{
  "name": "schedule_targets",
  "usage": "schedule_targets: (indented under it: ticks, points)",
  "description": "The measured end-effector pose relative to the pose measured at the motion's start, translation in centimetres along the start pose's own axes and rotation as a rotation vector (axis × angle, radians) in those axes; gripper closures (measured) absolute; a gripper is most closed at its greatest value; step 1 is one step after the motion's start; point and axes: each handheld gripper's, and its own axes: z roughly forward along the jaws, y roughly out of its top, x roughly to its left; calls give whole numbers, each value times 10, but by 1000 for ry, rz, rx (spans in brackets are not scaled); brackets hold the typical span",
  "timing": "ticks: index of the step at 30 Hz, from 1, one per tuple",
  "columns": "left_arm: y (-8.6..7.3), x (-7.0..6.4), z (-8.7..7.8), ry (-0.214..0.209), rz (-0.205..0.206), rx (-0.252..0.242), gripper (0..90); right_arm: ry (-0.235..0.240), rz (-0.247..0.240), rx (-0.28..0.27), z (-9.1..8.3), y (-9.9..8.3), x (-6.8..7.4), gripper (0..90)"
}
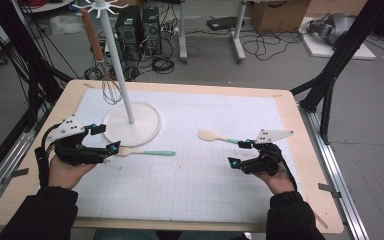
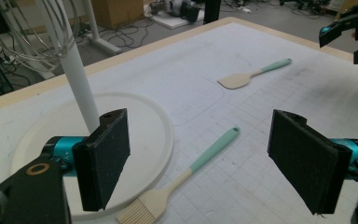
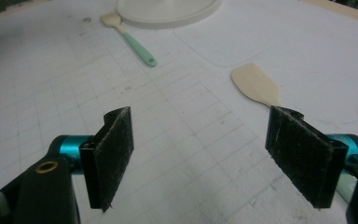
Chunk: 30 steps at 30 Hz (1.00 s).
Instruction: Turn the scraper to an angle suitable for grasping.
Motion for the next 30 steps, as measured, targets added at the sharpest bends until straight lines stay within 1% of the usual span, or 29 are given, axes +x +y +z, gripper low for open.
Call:
schedule_targets:
  ticks: [4,6,7,9,10,13,17,19,21,22,25,27,28,30]
  points:
    - [-7,1,1,-2,-13,9,195,-14,-5,16,-2,4,-2,212]
    - [-11,2,1,-10,-24,10,174,-23,-2,19,-3,7,-3,210]
    - [-12,2,2,-18,-24,13,165,-27,-9,19,-3,8,-3,209]
    - [-14,2,2,2,-20,34,165,-25,-8,24,-3,9,-3,208]
    - [-15,2,3,11,-22,38,167,-29,-14,29,-3,10,-4,208]
    - [-17,2,2,13,-22,42,163,-32,-13,38,-3,12,-5,208]
    - [-19,3,3,14,-30,52,113,-35,-9,53,0,13,-8,204]
    - [-20,3,4,17,-31,60,86,-36,-16,55,1,15,-10,204]
    - [-21,3,5,7,-34,71,72,-37,-17,64,2,15,-12,204]
    - [-22,2,6,14,-31,73,62,-40,-22,64,3,15,-13,204]
    - [-23,2,6,15,-37,69,52,-40,-9,68,3,14,-18,203]
    - [-23,3,6,18,-41,72,21,-40,-7,71,3,14,-21,201]
    - [-24,4,6,17,-47,74,20,-38,-6,74,2,15,-21,202]
    - [-25,4,6,21,-46,81,20,-44,-17,82,2,17,-23,202]
